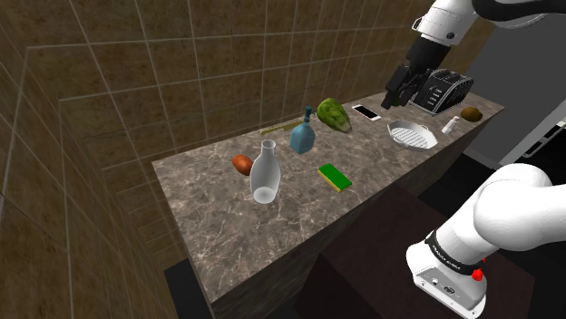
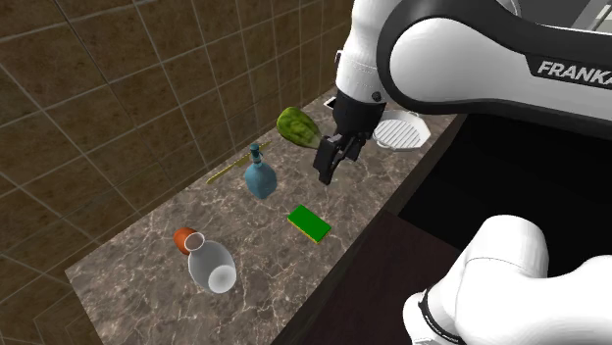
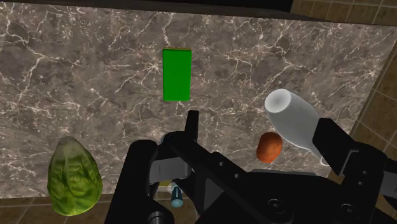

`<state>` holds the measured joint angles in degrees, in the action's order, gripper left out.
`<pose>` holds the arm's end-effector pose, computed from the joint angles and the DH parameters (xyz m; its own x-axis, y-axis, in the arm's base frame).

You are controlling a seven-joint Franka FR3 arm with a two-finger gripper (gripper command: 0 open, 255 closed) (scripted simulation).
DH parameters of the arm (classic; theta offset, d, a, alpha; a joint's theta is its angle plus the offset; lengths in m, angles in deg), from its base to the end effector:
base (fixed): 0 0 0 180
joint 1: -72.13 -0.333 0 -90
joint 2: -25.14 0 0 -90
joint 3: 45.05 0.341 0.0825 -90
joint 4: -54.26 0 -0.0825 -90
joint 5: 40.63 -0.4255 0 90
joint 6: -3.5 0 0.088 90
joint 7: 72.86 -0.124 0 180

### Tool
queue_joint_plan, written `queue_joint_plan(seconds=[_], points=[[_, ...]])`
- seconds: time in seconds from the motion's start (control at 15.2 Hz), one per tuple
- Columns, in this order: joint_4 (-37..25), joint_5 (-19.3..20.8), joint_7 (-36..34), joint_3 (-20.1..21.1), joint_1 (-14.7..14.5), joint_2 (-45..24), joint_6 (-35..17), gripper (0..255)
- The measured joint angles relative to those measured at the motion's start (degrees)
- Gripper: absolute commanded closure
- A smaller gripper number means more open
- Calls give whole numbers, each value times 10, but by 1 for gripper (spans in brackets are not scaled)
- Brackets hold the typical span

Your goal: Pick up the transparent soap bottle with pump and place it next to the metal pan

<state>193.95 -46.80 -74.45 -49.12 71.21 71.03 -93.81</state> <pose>0.3382 -0.0112 0.5659 0.9955 -0.0774 0.0541 -0.0679 -0.9849 -0.1593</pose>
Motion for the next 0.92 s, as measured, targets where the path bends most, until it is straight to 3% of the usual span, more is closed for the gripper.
queue_joint_plan(seconds=[0.26,0.92], points=[[-22,-3,-3,-2,0,-55,-20,0],[-167,-23,-2,-26,0,-318,-80,0]])
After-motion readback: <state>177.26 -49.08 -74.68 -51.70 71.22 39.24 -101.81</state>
